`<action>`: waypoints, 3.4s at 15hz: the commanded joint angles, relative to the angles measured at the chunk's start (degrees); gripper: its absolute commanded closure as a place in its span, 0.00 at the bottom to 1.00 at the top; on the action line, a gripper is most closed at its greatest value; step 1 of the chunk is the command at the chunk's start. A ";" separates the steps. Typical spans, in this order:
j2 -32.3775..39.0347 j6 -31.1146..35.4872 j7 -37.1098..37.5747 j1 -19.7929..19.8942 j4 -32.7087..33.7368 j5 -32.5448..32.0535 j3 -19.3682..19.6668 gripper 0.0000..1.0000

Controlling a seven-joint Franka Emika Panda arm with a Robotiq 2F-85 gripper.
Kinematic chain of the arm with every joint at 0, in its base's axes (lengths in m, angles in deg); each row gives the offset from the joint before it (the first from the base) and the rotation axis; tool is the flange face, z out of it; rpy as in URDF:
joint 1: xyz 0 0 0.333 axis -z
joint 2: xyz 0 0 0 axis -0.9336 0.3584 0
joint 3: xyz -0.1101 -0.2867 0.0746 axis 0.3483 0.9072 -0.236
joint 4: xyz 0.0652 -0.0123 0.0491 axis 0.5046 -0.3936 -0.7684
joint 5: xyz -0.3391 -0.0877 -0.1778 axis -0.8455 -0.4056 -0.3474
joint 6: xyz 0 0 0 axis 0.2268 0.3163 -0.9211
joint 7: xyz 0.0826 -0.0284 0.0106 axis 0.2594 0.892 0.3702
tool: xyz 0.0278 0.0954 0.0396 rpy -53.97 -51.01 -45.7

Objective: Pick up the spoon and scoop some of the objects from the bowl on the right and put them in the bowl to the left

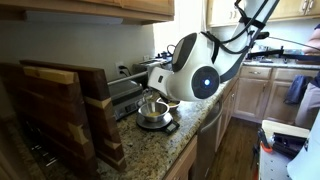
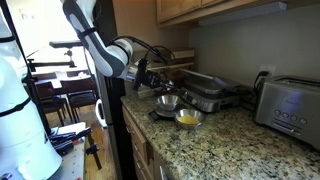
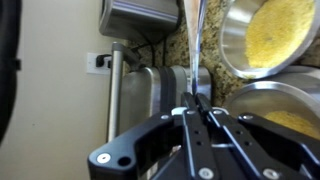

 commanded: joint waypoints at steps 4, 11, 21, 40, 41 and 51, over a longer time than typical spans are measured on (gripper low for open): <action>-4.86 16.17 -19.65 1.67 2.09 20.65 3.00 0.97; -2.38 21.28 -45.75 5.81 7.13 48.62 8.78 0.97; 0.60 10.10 -78.09 10.25 16.09 95.83 11.68 0.98; 18.17 3.36 -83.31 22.61 33.82 119.81 15.58 0.97; 19.62 3.50 -83.59 23.37 34.78 120.19 15.42 0.97; 30.56 3.73 -83.21 26.93 41.92 121.74 13.08 0.97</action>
